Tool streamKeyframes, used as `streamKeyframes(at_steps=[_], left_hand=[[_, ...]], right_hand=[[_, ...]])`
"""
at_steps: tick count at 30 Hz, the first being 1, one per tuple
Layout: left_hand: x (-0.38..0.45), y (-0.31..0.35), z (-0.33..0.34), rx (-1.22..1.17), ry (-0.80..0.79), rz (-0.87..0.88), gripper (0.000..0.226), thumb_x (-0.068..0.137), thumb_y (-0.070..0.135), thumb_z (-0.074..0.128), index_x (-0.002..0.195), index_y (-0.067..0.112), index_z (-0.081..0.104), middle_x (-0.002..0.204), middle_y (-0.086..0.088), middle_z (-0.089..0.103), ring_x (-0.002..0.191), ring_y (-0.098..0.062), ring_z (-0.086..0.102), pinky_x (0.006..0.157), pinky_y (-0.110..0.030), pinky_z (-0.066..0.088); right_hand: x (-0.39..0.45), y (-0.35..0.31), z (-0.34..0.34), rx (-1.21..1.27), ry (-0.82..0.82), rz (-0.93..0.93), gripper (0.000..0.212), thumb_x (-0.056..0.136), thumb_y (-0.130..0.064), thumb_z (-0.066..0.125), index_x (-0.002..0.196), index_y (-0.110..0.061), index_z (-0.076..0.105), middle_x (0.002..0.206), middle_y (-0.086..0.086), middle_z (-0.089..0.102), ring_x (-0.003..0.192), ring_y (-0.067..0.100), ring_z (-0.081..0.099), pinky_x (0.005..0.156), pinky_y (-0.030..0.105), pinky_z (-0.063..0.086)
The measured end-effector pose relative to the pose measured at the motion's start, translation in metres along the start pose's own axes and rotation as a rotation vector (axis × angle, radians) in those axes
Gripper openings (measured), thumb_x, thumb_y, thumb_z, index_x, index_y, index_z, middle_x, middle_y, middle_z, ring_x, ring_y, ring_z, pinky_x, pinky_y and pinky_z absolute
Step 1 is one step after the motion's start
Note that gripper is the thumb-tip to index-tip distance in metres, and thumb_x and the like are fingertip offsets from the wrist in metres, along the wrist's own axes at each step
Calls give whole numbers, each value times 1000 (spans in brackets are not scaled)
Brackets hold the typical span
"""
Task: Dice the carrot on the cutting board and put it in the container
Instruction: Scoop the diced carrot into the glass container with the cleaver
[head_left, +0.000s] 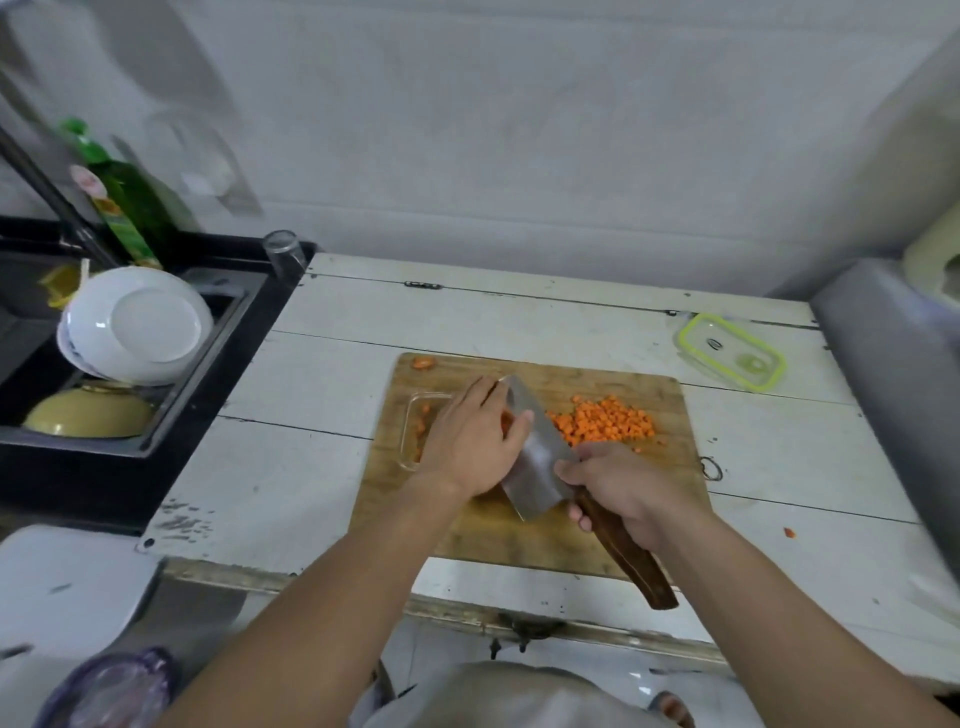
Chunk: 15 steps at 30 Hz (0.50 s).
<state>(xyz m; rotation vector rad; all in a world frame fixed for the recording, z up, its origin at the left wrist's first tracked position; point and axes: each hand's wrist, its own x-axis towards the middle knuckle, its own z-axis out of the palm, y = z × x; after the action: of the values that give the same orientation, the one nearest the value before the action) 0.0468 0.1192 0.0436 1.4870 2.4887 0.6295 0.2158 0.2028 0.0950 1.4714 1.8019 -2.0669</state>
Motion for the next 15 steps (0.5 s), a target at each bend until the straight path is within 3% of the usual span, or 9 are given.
streamKeyframes(at_steps=[3, 6, 10, 15], left_hand=[[2, -1, -3, -138, 24, -79, 90, 93, 71, 9, 153, 13, 44, 160, -2, 40, 149, -16, 30, 124, -37, 25], [0, 5, -2, -97, 0, -47, 87, 93, 70, 15, 153, 13, 43, 157, -1, 40, 148, -17, 29, 123, -39, 26], [-2, 8, 3, -44, 62, -3, 55, 101, 48, 45, 140, 11, 51, 144, -5, 48, 137, -21, 40, 116, -40, 37], [2, -2, 0, -13, 181, 108, 20, 103, 23, 51, 110, 10, 64, 111, -4, 61, 107, -21, 54, 94, -37, 49]], right_hand=[[6, -1, 1, 8, -14, 6, 25, 100, -14, 61, 122, -8, 51, 62, 9, 58, 48, 21, 54, 44, 30, 45], [9, 0, 1, 14, -10, 11, 29, 100, -15, 61, 126, -9, 50, 66, 10, 58, 47, 21, 55, 44, 29, 45], [8, -1, 0, -33, 4, 10, 44, 101, -16, 59, 140, 0, 46, 63, 10, 61, 48, 21, 54, 44, 29, 45], [2, -3, -5, -75, -8, 5, 36, 102, -16, 57, 134, 0, 51, 57, 8, 60, 51, 22, 53, 47, 32, 45]])
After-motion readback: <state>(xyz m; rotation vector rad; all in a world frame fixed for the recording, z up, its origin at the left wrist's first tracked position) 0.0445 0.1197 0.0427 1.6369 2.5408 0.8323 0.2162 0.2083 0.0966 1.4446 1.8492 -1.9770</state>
